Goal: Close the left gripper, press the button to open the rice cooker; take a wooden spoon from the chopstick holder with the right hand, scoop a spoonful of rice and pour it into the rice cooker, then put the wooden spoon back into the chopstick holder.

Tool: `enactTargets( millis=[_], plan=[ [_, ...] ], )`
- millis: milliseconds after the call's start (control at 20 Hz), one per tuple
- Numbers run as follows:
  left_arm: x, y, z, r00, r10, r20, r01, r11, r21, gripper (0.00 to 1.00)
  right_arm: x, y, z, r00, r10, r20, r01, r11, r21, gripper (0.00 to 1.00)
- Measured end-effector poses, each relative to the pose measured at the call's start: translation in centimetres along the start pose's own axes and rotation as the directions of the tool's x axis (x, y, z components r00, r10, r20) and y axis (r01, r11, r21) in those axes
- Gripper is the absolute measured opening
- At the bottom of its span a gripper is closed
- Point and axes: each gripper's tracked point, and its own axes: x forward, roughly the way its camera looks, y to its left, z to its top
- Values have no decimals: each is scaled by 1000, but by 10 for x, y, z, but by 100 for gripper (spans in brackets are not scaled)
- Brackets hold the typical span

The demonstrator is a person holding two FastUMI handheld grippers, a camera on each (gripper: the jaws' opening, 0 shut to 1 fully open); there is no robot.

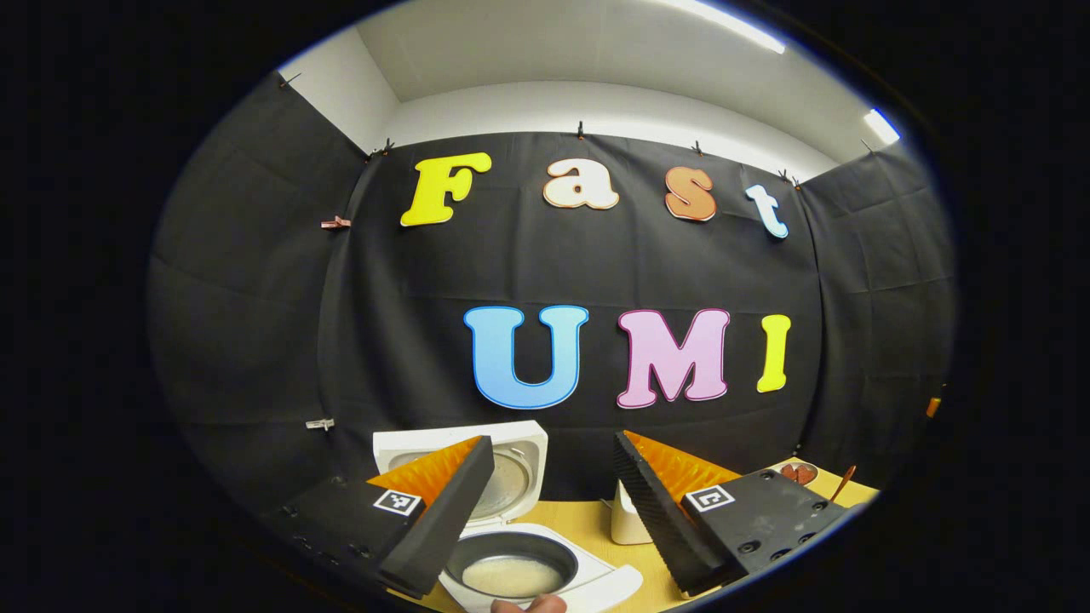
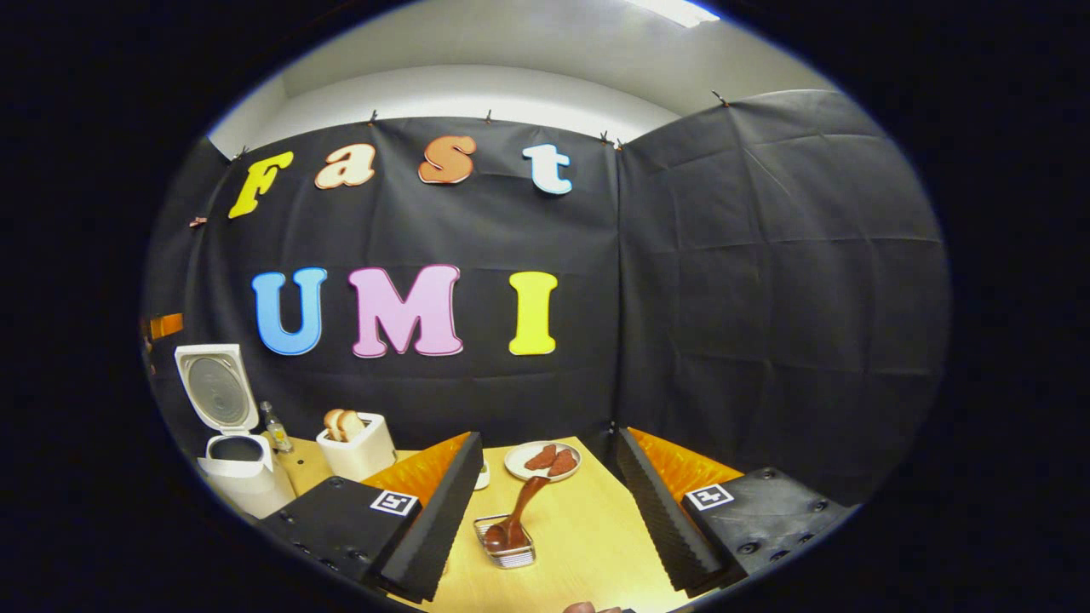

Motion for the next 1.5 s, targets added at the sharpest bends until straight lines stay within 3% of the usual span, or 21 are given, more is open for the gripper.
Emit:
enactTargets(
  millis=[300, 600, 1150, 1500],
  plan=[
    [48, 35, 14, 999, 43, 21, -44, 998, 40, 96, -17, 76, 22, 993, 108, 45, -106, 993, -54, 98],
    [109, 86, -4, 987, 162, -9, -162, 987, -5, 96, -24, 118, 24, 980, 198, 30, -193, 974, -116, 98],
    [199, 138, -73, 956, 269, -116, -263, 963, 64, 98, -26, 103, 11, 994, 105, -7, -106, 987, -123, 98],
    [225, 142, -85, 954, 256, -155, -240, 963, 120, 99, -23, 100, 5, 993, 110, -34, -113, 986, -126, 98]
  ],
)
